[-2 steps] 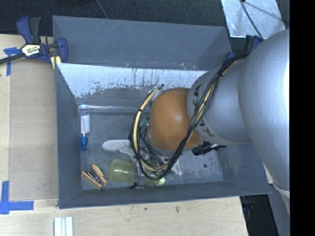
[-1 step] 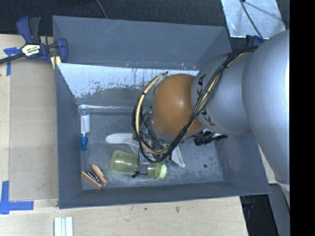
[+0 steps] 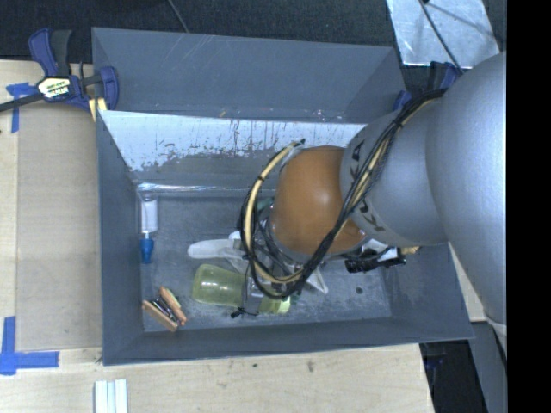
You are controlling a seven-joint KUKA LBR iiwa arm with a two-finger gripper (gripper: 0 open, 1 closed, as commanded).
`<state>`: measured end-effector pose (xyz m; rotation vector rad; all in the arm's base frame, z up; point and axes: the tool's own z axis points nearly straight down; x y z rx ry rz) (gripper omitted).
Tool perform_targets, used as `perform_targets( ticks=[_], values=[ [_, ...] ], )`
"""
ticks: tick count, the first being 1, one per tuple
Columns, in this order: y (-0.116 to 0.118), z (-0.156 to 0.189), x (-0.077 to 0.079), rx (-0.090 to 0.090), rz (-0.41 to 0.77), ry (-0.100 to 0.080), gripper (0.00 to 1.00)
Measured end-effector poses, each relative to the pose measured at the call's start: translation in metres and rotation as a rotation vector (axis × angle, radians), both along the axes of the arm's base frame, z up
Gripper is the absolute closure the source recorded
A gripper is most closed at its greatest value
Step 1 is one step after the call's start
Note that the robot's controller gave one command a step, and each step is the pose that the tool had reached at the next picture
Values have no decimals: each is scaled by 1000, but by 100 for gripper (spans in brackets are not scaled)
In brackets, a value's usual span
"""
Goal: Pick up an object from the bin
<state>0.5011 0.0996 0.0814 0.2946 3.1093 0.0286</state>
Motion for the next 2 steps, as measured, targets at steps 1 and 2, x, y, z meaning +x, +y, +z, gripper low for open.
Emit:
perform_targets(
  ticks=[1, 2],
  values=[
    [-15, -4, -7, -5, 86, 4, 0],
    [-25, -2, -13, 1, -126, 10, 100]
  ],
)
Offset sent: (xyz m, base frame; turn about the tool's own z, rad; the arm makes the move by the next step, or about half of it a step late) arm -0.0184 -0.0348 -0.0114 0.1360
